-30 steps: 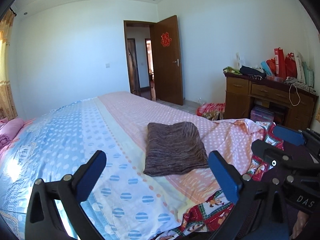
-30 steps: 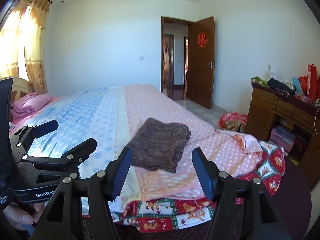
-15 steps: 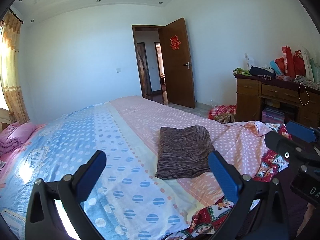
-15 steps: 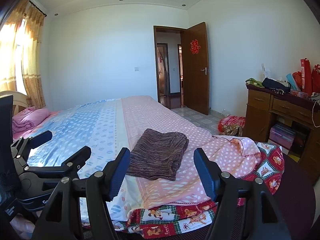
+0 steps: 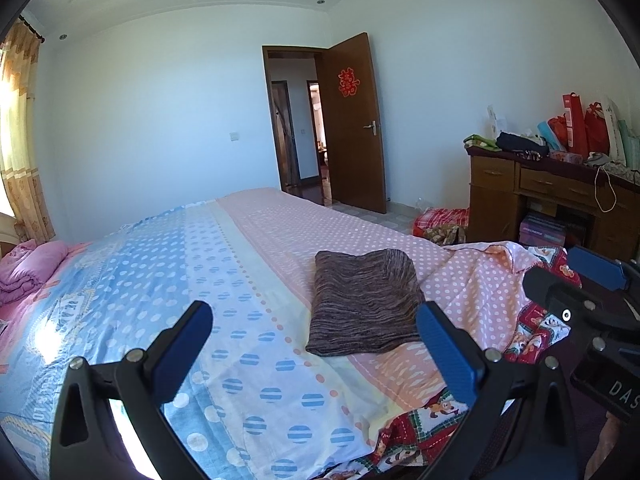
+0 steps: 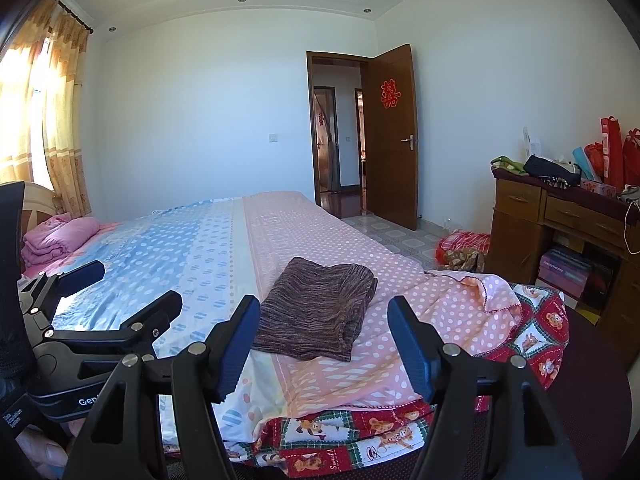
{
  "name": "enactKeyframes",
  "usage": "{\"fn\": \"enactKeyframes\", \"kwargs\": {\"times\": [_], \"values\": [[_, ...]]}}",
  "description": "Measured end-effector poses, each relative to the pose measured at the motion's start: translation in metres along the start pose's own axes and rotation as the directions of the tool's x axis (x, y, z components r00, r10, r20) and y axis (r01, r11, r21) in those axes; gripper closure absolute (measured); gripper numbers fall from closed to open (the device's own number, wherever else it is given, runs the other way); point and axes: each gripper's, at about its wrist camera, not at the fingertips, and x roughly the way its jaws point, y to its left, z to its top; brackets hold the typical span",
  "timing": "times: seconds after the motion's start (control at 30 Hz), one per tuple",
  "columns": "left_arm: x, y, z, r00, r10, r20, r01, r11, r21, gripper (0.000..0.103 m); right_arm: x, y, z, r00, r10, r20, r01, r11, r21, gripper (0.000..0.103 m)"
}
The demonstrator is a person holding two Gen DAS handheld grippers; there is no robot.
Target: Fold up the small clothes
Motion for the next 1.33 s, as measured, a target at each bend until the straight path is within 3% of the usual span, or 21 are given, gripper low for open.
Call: {"fn": "enactKeyframes", "kwargs": {"times": [0.97, 1.13, 1.33], "values": [[0.007, -0.002, -0.001, 0.999, 0.04, -0.013, -0.04, 0.999, 0.014, 0.0, 0.004, -0.001, -0.004, 1.0, -0.021, -0.015, 0.021, 1.0, 0.003, 0.035], [0.013, 0.0, -0.003, 0.999, -0.01, -0.042, 0.009, 1.0, -0.003, 0.0, 0.005, -0.001, -0.004, 1.0, -0.017, -0.018, 0.017, 1.0, 0.005, 0.035], [0.013, 0.0, -0.003, 0.999, 0.002, -0.05, -0.002, 1.0, 0.006, 0.0, 0.007, -0.002, -0.006, 0.999, -0.022, -0.023, 0.023, 1.0, 0.008, 0.035]]}}
